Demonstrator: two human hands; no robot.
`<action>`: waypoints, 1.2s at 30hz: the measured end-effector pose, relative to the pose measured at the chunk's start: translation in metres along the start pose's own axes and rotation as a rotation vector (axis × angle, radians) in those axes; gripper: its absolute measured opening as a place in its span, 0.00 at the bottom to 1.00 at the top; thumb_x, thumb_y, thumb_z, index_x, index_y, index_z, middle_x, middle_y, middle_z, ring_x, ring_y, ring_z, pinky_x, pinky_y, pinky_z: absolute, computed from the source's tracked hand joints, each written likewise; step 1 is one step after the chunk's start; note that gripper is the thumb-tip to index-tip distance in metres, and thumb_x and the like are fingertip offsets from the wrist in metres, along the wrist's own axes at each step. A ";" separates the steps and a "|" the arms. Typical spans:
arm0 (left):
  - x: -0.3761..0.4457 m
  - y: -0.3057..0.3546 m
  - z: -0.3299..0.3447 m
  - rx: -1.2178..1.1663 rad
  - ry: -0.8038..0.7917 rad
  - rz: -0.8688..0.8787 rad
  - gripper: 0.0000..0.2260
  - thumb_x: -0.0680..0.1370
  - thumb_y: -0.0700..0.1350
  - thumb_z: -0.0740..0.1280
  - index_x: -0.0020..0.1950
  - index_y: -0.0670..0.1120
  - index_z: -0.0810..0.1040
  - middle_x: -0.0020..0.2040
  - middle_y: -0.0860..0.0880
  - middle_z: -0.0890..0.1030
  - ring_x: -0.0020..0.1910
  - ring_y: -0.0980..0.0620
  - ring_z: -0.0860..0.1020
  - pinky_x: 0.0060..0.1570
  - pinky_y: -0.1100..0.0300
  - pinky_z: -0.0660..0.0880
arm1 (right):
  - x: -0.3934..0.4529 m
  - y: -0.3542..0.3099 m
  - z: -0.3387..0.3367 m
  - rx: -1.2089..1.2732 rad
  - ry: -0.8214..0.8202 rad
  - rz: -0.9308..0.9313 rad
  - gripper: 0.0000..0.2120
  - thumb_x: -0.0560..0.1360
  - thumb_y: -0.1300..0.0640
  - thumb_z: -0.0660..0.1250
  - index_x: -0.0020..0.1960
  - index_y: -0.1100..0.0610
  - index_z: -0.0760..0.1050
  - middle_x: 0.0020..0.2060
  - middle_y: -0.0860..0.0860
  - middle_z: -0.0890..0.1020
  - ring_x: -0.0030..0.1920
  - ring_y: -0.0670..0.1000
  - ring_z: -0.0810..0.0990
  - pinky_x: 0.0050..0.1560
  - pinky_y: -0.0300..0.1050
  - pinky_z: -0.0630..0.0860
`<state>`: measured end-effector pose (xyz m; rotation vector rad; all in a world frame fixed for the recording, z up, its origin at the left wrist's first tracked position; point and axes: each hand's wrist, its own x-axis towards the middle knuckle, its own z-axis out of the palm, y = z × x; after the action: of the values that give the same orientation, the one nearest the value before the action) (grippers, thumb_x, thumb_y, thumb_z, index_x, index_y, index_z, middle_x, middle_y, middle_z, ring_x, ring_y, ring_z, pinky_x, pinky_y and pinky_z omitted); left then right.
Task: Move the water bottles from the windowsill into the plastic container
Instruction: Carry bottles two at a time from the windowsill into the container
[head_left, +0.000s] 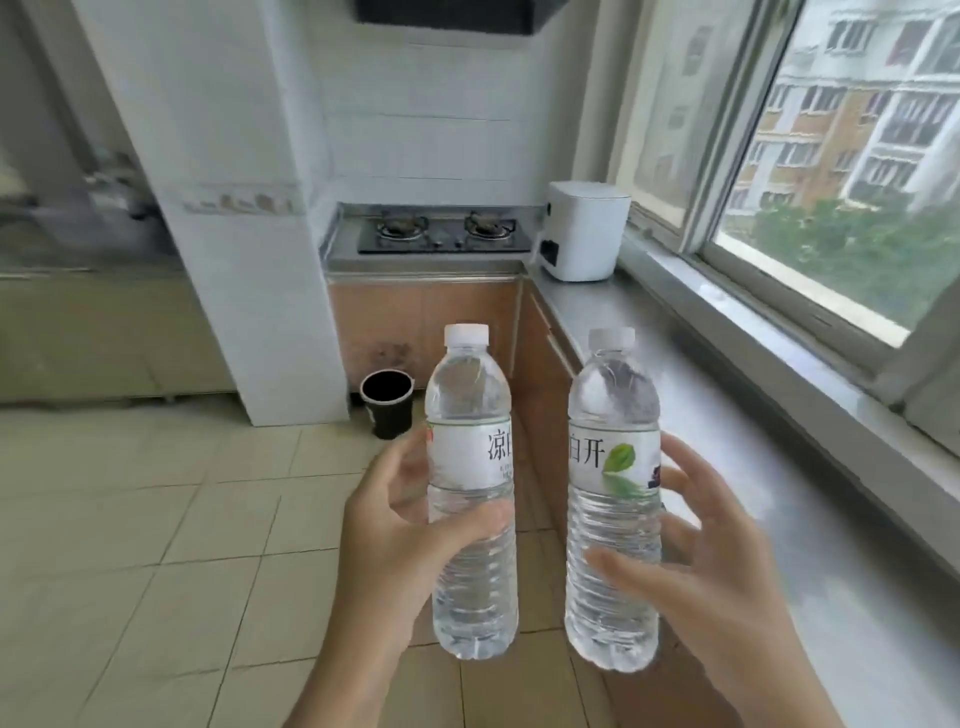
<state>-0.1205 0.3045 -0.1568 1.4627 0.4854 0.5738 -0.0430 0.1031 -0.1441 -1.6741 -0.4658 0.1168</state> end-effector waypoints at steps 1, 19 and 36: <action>0.015 -0.001 -0.009 0.008 0.045 0.000 0.32 0.53 0.46 0.82 0.52 0.68 0.80 0.51 0.59 0.85 0.50 0.56 0.84 0.50 0.52 0.80 | 0.021 0.003 0.014 0.018 -0.041 -0.008 0.45 0.54 0.68 0.82 0.61 0.34 0.72 0.52 0.41 0.81 0.48 0.47 0.84 0.39 0.46 0.82; 0.232 -0.005 -0.220 0.004 0.672 0.004 0.36 0.52 0.48 0.83 0.57 0.64 0.78 0.52 0.58 0.85 0.46 0.57 0.85 0.41 0.61 0.77 | 0.278 0.007 0.327 0.103 -0.654 -0.129 0.45 0.55 0.68 0.82 0.65 0.39 0.71 0.57 0.45 0.80 0.56 0.48 0.81 0.39 0.38 0.80; 0.473 -0.003 -0.472 0.028 0.699 -0.012 0.37 0.49 0.51 0.83 0.57 0.67 0.79 0.54 0.55 0.85 0.50 0.52 0.85 0.54 0.44 0.81 | 0.449 -0.003 0.643 0.144 -0.640 -0.069 0.46 0.54 0.67 0.82 0.63 0.38 0.71 0.57 0.42 0.79 0.56 0.48 0.81 0.37 0.40 0.80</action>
<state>-0.0495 0.9685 -0.1688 1.2567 1.0469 1.0769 0.1472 0.8640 -0.1629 -1.4535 -0.9683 0.6312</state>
